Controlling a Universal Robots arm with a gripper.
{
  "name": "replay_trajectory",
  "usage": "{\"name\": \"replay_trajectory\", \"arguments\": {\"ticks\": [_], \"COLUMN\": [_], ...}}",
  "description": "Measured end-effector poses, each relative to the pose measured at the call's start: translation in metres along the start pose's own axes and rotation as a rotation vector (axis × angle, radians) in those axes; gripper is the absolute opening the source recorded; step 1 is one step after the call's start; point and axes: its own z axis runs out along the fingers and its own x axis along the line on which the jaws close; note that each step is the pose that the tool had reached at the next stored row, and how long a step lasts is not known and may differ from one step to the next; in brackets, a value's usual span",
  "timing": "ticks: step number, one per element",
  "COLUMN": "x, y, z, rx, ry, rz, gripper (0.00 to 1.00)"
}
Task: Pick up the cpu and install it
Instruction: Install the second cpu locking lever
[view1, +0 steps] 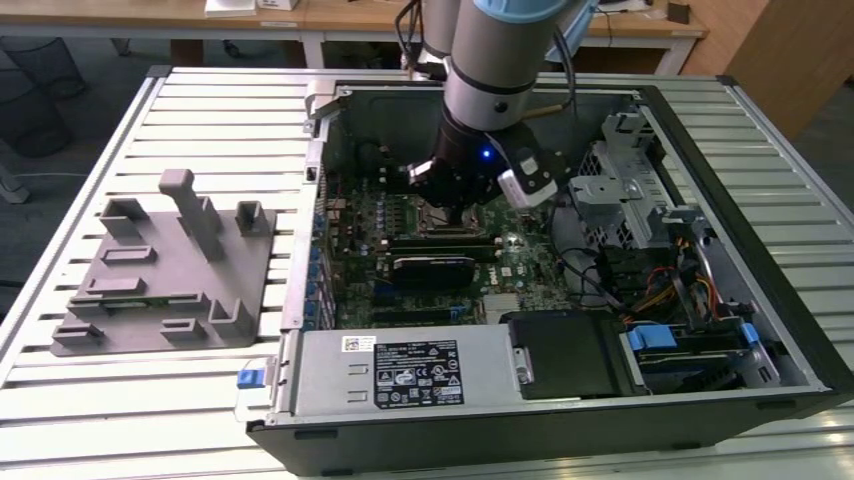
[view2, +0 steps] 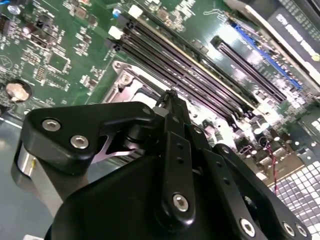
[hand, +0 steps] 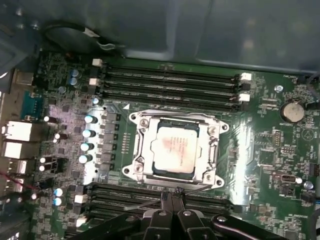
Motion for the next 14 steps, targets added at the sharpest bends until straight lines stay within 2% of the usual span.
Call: {"name": "replay_trajectory", "arguments": {"ticks": [5,10,12,14], "x": [0.0041,0.0075,0.0075,0.0074], "y": [-0.0003,-0.0004,-0.0006,-0.0007], "z": [0.0014,0.0059,0.0076,0.009], "rx": [-0.0002,-0.0003,-0.0044,-0.0124], "ry": [0.0,0.0,0.0,0.0008], "rz": [0.0,0.0,0.0,-0.001], "gripper": [0.11,0.11,0.11,0.11]}}
